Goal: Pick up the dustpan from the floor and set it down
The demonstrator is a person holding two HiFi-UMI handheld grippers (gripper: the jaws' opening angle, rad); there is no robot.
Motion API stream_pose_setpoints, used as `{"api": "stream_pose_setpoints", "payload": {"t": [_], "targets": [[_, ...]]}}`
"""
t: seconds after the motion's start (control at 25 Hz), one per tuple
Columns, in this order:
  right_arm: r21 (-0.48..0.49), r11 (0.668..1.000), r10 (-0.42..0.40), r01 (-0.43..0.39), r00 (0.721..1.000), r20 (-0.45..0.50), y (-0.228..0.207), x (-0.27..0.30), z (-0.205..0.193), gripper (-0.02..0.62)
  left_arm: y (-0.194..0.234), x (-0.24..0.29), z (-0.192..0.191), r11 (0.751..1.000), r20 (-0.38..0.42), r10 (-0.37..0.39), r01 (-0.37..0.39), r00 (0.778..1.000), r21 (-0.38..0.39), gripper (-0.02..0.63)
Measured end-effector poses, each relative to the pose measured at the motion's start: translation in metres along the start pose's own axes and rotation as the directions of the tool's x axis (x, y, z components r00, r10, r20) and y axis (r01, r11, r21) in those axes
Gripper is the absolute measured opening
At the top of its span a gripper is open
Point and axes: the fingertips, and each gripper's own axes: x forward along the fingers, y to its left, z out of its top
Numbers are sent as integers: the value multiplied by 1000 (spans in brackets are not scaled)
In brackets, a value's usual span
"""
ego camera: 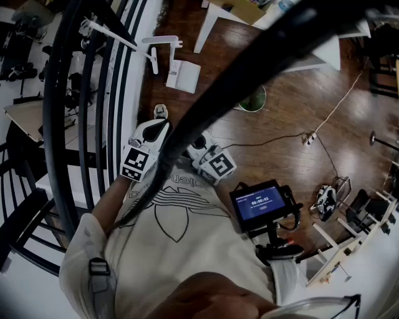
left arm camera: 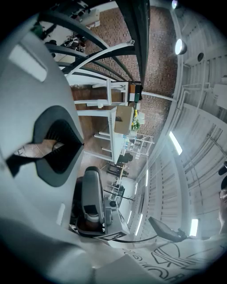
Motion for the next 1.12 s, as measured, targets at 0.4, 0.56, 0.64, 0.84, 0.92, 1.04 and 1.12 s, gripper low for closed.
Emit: {"api": "stream_pose_setpoints", "payload": {"t": [0.4, 0.56, 0.64, 0.84, 0.92, 1.04, 1.12], "targets": [[-5, 989, -148, 149, 989, 24, -22, 31, 58, 3, 83, 31, 55, 994, 17, -42, 40, 999, 101, 20], [24, 983, -182, 182, 983, -12, -31, 29, 49, 3, 89, 43, 57, 996, 14, -63, 62, 998, 69, 20], [36, 982, -184, 185, 983, -16, -34, 30, 46, 3, 92, 50, 52, 995, 8, -70, 70, 997, 65, 20], [91, 976, -196, 197, 980, -19, -42, 25, 31, 3, 151, 107, 8, 986, 80, 114, -123, 990, 112, 438], [123, 969, -211, 214, 977, -40, -30, 16, 25, 3, 169, 130, -14, 991, 5, 99, -99, 995, 92, 456], [180, 945, -259, 274, 960, -101, -21, 9, 14, 3, 195, 155, -12, 989, -38, 77, -71, 996, 132, 444], [210, 928, -290, 308, 950, -115, -28, 5, 8, 3, 212, 174, 6, 977, 6, 87, -86, 996, 196, 410]]}}
